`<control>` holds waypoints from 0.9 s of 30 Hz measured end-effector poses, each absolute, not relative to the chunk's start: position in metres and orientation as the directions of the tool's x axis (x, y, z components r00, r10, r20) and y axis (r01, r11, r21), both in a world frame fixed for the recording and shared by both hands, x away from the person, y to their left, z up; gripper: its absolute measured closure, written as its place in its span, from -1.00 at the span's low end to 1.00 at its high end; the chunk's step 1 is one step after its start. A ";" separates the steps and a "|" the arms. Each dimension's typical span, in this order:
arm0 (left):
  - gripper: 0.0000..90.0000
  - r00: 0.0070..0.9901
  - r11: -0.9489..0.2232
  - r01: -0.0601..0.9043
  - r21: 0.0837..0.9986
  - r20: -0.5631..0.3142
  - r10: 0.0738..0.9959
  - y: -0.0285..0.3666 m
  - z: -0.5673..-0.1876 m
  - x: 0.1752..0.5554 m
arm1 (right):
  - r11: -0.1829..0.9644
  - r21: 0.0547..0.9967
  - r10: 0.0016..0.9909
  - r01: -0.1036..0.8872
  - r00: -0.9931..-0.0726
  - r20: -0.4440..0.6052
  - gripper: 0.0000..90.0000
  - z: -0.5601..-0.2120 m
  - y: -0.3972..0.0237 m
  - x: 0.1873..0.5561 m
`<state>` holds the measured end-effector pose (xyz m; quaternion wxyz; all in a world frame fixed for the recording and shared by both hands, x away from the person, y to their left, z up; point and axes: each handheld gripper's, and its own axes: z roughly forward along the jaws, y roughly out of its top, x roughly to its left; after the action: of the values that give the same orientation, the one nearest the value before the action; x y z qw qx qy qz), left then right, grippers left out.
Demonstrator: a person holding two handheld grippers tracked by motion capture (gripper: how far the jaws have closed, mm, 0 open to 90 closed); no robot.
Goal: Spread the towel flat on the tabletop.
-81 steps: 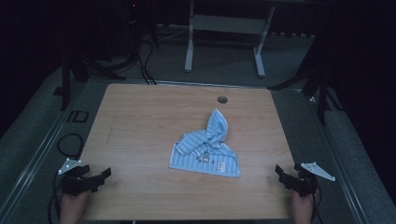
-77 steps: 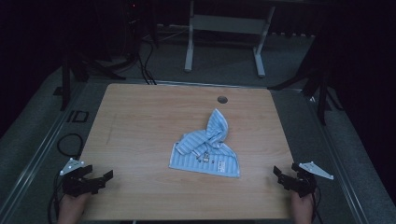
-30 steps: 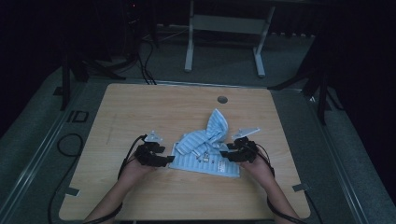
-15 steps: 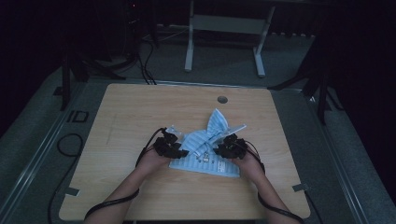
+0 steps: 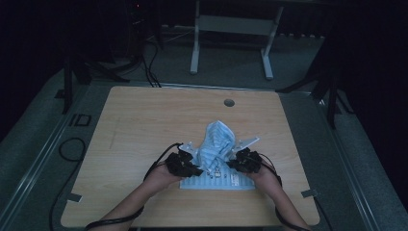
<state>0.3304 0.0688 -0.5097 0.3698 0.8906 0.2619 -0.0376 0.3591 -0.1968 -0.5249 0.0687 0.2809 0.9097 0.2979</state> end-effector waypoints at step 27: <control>-0.19 0.762 -0.494 0.588 0.640 -0.234 0.604 0.061 -0.503 0.338 | 0.640 0.593 0.570 0.488 -0.819 0.059 0.96 -0.521 -0.214 0.353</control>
<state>0.3385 0.0611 -0.5028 0.3662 0.8642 0.3450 0.0110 0.3530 -0.2138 -0.5209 0.0670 0.2931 0.9032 0.3064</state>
